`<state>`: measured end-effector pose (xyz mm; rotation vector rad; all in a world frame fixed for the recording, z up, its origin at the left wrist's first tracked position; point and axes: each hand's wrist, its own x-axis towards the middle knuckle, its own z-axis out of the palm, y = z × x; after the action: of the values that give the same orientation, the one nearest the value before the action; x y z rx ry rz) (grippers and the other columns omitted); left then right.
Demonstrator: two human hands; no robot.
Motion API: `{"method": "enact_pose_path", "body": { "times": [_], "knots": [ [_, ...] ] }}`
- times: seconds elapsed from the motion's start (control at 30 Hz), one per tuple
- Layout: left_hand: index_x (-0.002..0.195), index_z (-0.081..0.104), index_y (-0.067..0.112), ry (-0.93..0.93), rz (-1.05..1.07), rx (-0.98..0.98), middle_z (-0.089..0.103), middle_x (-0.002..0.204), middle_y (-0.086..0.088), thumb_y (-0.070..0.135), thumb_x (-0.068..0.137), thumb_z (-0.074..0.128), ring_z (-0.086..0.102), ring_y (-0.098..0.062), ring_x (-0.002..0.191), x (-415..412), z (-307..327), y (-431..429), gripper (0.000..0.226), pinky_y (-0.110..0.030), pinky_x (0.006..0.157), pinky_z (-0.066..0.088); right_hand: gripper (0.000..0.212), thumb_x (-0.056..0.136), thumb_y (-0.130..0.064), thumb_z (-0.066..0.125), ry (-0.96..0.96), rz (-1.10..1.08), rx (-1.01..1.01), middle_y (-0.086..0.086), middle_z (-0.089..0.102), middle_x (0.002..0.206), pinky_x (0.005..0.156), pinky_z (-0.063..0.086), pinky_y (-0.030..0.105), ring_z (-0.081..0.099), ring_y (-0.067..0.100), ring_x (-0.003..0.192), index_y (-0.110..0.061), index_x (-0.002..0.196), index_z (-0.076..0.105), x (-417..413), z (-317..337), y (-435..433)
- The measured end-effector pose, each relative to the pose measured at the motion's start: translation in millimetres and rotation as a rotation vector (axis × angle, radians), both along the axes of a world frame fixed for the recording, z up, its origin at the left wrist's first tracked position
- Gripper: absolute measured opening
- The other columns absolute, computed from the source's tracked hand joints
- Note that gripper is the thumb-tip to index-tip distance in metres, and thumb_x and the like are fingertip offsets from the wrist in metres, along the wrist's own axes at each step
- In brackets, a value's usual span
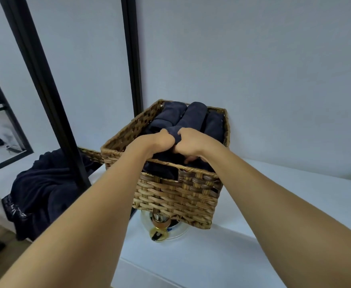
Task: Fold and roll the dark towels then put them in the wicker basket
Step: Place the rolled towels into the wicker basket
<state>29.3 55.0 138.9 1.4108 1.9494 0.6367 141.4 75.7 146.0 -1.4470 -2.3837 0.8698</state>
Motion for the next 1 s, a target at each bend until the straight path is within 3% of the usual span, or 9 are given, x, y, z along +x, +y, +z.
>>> {"method": "enact_pose_path", "body": {
  "times": [0.13,0.2,0.27,0.4,0.53,0.63,0.73,0.87,1.0],
  "knots": [
    [0.142,0.039,0.022,0.128,-0.098,-0.136,0.043,0.142,-0.005,0.031,0.101,0.029,0.044,-0.03,0.128,5,-1,-6,0.043,-0.041,0.111,0.035,0.012,0.09,-0.01,0.056,-0.198,0.038,0.011,0.014,0.061,0.074,0.054,0.048,0.028,0.058,0.025,0.057,0.0,0.094,0.064,-2,0,3],
    [0.142,0.04,0.021,0.201,-0.137,-0.193,0.044,0.143,-0.005,0.045,0.089,0.034,0.045,-0.03,0.125,2,-5,-2,0.059,-0.046,0.11,0.036,0.011,0.092,-0.009,0.052,-0.312,0.081,0.107,0.008,0.053,0.067,0.049,0.041,0.024,0.051,0.02,0.054,-0.004,0.083,0.057,-4,3,2],
    [0.14,0.041,0.021,0.231,-0.136,-0.203,0.047,0.14,-0.009,0.041,0.092,0.037,0.047,-0.03,0.121,-3,-7,1,0.052,-0.044,0.105,0.039,0.008,0.094,-0.008,0.049,-0.371,0.136,0.204,0.004,0.047,0.068,0.048,0.037,0.022,0.046,0.016,0.055,-0.007,0.096,0.056,-8,4,2],
    [0.116,0.049,0.018,0.143,-0.125,-0.259,0.05,0.104,-0.013,0.011,0.094,0.042,0.046,-0.026,0.088,-2,-6,-1,0.023,-0.032,0.066,0.04,0.031,0.092,-0.009,0.05,-0.461,0.233,0.283,0.006,0.06,0.089,0.056,0.043,0.025,0.051,0.018,0.064,-0.006,0.121,0.061,-10,-2,6],
    [0.112,0.051,0.016,0.302,-0.222,-0.315,0.054,0.099,-0.01,0.008,0.095,0.046,0.054,-0.027,0.088,8,0,-6,0.019,-0.035,0.072,0.048,0.033,0.091,-0.013,0.055,-0.506,0.246,0.307,0.011,0.063,0.115,0.073,0.044,0.031,0.053,0.024,0.083,-0.008,0.123,0.061,-11,-14,11],
    [0.114,0.059,0.011,0.594,-0.256,-0.208,0.058,0.099,-0.009,0.009,0.09,0.058,0.055,-0.026,0.089,17,13,-3,0.024,-0.035,0.08,0.048,0.03,0.089,-0.014,0.06,-0.329,0.162,0.312,0.011,0.065,0.109,0.07,0.044,0.033,0.055,0.025,0.081,-0.008,0.118,0.063,-5,-15,12],
    [0.112,0.06,0.0,0.632,-0.114,0.1,0.062,0.101,-0.015,0.004,0.091,0.056,0.055,-0.026,0.085,38,27,10,0.021,-0.036,0.075,0.047,0.01,0.09,-0.012,0.057,0.01,0.033,0.333,0.006,0.063,0.088,0.067,0.041,0.034,0.055,0.022,0.074,-0.011,0.099,0.063,18,-6,13],
    [0.094,0.052,0.005,0.339,-0.046,0.324,0.056,0.08,-0.011,0.009,0.094,0.048,0.053,-0.024,0.067,105,46,44,0.006,-0.03,0.056,0.04,0.032,0.088,-0.001,0.051,0.583,-0.199,0.099,0.009,0.068,0.11,0.089,0.055,0.042,0.064,0.024,0.1,-0.01,0.115,0.064,90,11,20],
    [0.102,0.058,-0.002,-0.12,-0.099,0.248,0.067,0.086,-0.015,0.013,0.091,0.049,0.068,-0.028,0.066,202,43,70,0.021,-0.035,0.058,0.059,0.047,0.086,0.006,0.045,0.766,-0.458,0.039,0.014,0.068,0.11,0.089,0.057,0.039,0.069,0.025,0.096,-0.008,0.13,0.055,186,20,31]
  ]
}}
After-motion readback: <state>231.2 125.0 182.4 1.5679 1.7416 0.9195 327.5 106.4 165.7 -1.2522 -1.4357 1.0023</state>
